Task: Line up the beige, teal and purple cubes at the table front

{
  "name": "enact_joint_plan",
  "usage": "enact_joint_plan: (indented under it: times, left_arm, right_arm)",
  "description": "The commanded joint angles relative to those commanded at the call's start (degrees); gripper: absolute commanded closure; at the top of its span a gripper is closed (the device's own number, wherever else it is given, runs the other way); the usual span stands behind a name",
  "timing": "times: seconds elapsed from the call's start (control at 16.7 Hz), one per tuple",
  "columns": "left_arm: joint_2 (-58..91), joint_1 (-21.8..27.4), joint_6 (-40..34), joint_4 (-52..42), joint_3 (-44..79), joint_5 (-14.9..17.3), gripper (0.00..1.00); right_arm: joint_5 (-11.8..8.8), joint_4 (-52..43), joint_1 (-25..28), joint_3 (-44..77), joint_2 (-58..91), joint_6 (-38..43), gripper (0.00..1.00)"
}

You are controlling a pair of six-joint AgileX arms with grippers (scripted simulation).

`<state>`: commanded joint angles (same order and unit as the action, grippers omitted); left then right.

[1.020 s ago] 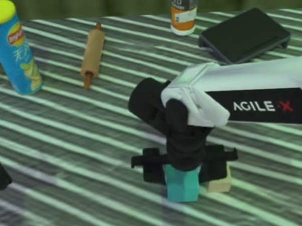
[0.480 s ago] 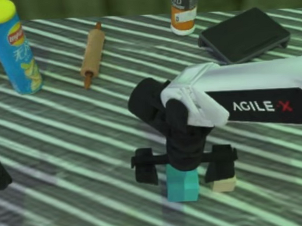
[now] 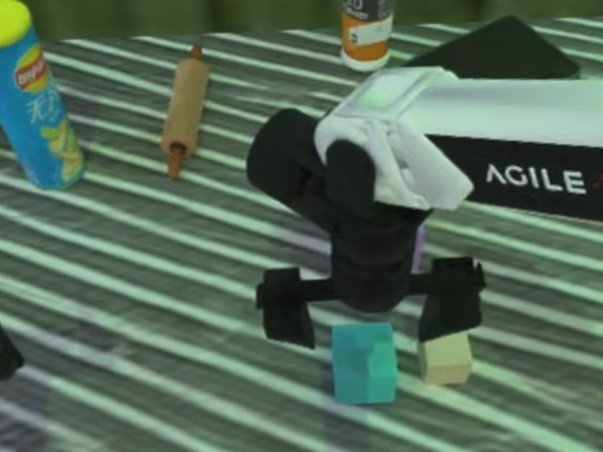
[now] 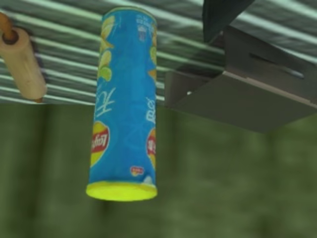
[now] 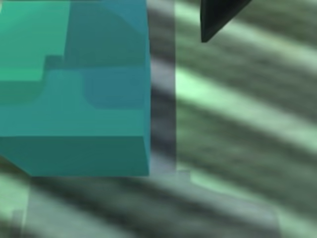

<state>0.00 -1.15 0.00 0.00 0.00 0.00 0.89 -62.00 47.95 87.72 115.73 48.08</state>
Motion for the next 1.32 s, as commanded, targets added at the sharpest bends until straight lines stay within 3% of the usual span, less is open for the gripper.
enact_joint_plan:
  times: [0.54,1.08,1.32]
  left_arm:
    - [0.0,0.0,0.0,0.0,0.0,0.0,0.00]
    - [0.0,0.0,0.0,0.0,0.0,0.0,0.00]
    - [0.0,0.0,0.0,0.0,0.0,0.0,0.00]
  right_arm:
    - [0.0,-3.6,-1.2,4.0,0.7,-1.9,0.00]
    - [-0.5,-14.9,-12.5,33.9,18.5,-21.3,0.00]
    - [-0.6,-17.3,-15.7,39.9,22.5,-26.6,0.00]
